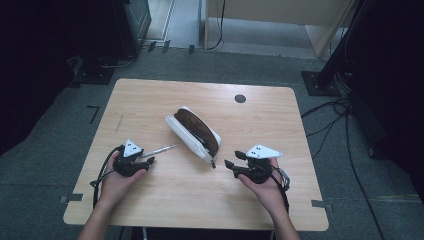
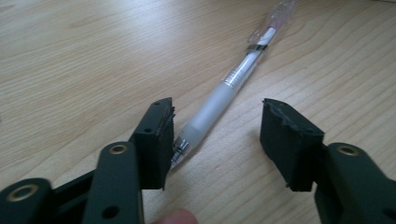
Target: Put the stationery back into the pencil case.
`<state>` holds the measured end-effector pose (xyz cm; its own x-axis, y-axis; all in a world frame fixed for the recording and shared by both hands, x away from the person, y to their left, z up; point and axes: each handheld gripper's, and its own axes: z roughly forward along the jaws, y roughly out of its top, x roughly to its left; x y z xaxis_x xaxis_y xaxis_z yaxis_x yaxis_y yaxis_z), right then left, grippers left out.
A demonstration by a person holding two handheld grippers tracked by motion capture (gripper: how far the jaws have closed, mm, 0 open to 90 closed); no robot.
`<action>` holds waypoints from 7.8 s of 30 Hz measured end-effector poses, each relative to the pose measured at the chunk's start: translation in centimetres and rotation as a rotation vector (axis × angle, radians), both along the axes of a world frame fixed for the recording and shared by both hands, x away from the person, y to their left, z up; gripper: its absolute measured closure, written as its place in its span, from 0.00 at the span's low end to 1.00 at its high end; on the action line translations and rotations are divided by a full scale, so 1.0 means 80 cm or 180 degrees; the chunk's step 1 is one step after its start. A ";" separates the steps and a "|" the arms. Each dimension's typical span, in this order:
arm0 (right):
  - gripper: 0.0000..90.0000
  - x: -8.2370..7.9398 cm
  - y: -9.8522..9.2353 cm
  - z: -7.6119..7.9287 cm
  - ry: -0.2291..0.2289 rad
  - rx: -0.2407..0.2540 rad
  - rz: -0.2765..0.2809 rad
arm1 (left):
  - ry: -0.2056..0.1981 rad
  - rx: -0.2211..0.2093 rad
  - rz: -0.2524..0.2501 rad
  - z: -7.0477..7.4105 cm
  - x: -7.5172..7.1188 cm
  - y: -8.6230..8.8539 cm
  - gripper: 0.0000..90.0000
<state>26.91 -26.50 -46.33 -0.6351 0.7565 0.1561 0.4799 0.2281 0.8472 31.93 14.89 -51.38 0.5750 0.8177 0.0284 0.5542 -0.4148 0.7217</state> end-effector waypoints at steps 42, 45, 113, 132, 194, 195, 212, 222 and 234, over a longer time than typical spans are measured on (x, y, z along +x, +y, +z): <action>0.54 -0.012 0.007 -0.029 0.0092 0.0039 0.0297 | 0.0154 -0.0275 -0.1427 0.004 -0.061 -0.035 0.91; 0.54 -0.012 0.010 -0.034 0.0124 0.0043 0.0409 | 0.0223 -0.0258 -0.1578 0.001 -0.064 -0.041 0.91; 0.80 -0.004 0.109 -0.069 0.0160 -0.0596 0.1380 | 0.0065 -0.0089 -0.0218 -0.005 -0.052 0.011 0.27; 0.89 -0.016 0.118 -0.060 0.0147 -0.0489 0.1041 | 0.0136 -0.0089 0.0280 -0.005 -0.043 0.020 0.11; 0.89 0.066 0.095 0.039 -0.0190 -0.0123 -0.0041 | 0.0115 -0.0008 0.0340 -0.006 -0.042 0.015 0.11; 0.89 0.070 0.096 0.035 -0.0185 -0.0161 -0.0049 | 0.0115 -0.0008 0.0339 -0.006 -0.042 0.015 0.11; 0.89 0.090 0.116 -0.001 0.0043 -0.0396 0.0000 | 0.0117 -0.0010 0.0339 -0.006 -0.042 0.015 0.11; 0.89 0.090 0.122 -0.006 0.0168 -0.0474 0.0062 | 0.0118 -0.0012 0.0340 -0.006 -0.042 0.015 0.11; 0.89 0.090 0.117 -0.004 0.0154 -0.0467 0.0046 | 0.0117 -0.0014 0.0340 -0.006 -0.042 0.015 0.11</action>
<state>34.13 -17.12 -46.62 -0.6405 0.7642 0.0752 0.5152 0.3550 0.7801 28.55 16.10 -51.84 0.4852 0.8744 0.0051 0.6212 -0.3488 0.7017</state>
